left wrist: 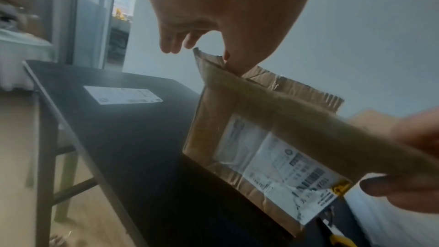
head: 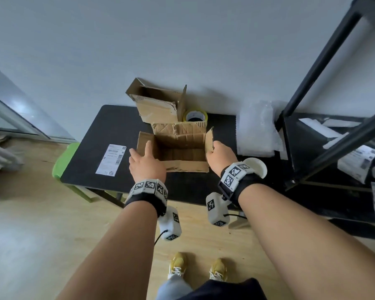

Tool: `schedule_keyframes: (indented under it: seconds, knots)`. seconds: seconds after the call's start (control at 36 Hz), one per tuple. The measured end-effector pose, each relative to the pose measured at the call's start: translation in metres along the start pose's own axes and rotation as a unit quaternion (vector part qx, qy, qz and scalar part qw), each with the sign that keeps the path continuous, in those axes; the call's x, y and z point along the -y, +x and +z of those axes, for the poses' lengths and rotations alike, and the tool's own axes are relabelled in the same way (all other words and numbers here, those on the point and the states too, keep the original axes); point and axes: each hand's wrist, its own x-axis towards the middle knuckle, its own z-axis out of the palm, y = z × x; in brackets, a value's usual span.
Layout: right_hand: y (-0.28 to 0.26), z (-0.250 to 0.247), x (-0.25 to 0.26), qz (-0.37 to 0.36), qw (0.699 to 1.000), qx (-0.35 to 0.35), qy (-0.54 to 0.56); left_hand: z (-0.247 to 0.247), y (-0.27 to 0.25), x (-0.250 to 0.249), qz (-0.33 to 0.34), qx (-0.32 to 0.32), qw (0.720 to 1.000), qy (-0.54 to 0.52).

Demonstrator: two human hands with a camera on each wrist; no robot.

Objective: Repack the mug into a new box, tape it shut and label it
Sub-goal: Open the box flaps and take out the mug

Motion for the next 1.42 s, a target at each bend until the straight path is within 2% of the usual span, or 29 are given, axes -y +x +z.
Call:
schedule_keyframes:
  seconds: [0.06, 0.14, 0.36, 0.5, 0.67, 1.03, 1.28, 1.42]
  knots:
    - [0.000, 0.000, 0.002, 0.001, 1.000, -0.002, 0.002, -0.002, -0.001, 0.003, -0.030, 0.035, 0.996, -0.070]
    - [0.002, -0.001, 0.005, 0.000, 1.000, -0.006, 0.009, -0.005, -0.003, 0.006, -0.019, 0.020, 0.992, -0.124]
    - [0.012, -0.004, 0.044, -0.056, 0.998, -0.009, 0.031, -0.029, 0.006, 0.006, 0.041, -0.064, 0.994, -0.083]
    - [0.019, 0.002, 0.087, -0.097, 0.995, -0.007, 0.027, -0.058, 0.035, 0.022, 0.026, -0.107, 0.991, -0.079]
    - [0.038, 0.026, 0.151, -0.124, 0.992, -0.007, 0.024, -0.092, 0.095, 0.048, 0.013, -0.134, 0.989, -0.057]
    - [0.106, 0.103, 0.289, -0.075, 0.996, 0.024, 0.041, -0.146, 0.248, 0.123, 0.026, -0.083, 0.996, -0.029]
    - [0.154, 0.124, 0.324, -0.017, 0.999, 0.012, 0.029, -0.150, 0.323, 0.121, 0.080, 0.014, 0.996, -0.048]
    - [0.172, 0.128, 0.324, -0.016, 0.999, 0.019, 0.028, -0.153, 0.351, 0.104, 0.121, 0.037, 0.989, -0.070]
